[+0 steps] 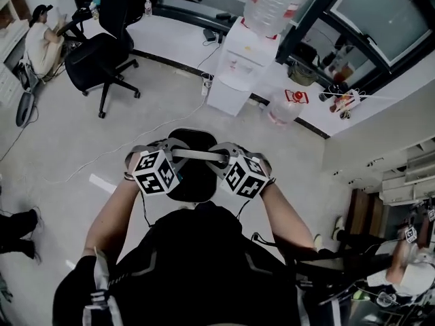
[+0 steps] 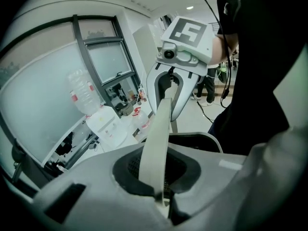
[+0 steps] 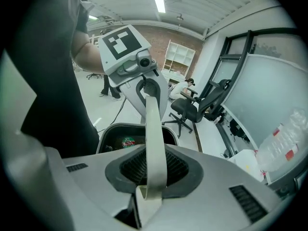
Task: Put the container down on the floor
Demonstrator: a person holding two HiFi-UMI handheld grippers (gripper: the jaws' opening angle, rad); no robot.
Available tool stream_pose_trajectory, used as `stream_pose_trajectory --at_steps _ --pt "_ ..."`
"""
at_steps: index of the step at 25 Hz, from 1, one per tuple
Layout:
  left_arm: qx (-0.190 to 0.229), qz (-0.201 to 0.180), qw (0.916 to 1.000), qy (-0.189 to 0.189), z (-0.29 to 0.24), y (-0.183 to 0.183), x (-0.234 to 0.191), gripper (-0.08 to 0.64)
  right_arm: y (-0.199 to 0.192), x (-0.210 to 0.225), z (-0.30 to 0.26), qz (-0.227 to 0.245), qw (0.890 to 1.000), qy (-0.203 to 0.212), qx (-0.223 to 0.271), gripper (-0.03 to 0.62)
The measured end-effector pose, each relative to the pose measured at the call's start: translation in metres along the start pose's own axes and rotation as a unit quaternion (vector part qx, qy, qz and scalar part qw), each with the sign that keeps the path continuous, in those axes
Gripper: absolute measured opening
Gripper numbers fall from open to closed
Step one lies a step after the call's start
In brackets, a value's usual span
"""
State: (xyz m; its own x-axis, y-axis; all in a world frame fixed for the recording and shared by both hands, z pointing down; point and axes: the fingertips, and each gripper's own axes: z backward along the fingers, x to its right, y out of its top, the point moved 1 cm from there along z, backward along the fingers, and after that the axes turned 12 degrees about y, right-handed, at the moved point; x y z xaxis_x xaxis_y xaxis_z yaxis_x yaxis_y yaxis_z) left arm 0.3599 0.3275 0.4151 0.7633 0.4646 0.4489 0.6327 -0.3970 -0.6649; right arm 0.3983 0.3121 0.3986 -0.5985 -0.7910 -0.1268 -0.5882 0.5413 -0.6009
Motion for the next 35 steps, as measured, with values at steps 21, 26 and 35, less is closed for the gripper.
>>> stream_pose_trajectory --at_steps 21,26,35 --pt "-0.046 0.013 0.9986 0.021 -0.094 0.001 -0.123 0.011 -0.026 0.158 -0.007 0.032 0.999 0.023 0.032 0.071" --pt "-0.054 0.031 0.9979 0.018 -0.116 0.005 -0.140 0.011 -0.038 0.185 -0.003 0.040 0.998 0.032 0.038 0.071" --pt "-0.065 0.038 0.9968 0.026 -0.136 0.002 -0.161 0.011 -0.045 0.215 -0.007 0.052 0.997 0.045 0.042 0.071"
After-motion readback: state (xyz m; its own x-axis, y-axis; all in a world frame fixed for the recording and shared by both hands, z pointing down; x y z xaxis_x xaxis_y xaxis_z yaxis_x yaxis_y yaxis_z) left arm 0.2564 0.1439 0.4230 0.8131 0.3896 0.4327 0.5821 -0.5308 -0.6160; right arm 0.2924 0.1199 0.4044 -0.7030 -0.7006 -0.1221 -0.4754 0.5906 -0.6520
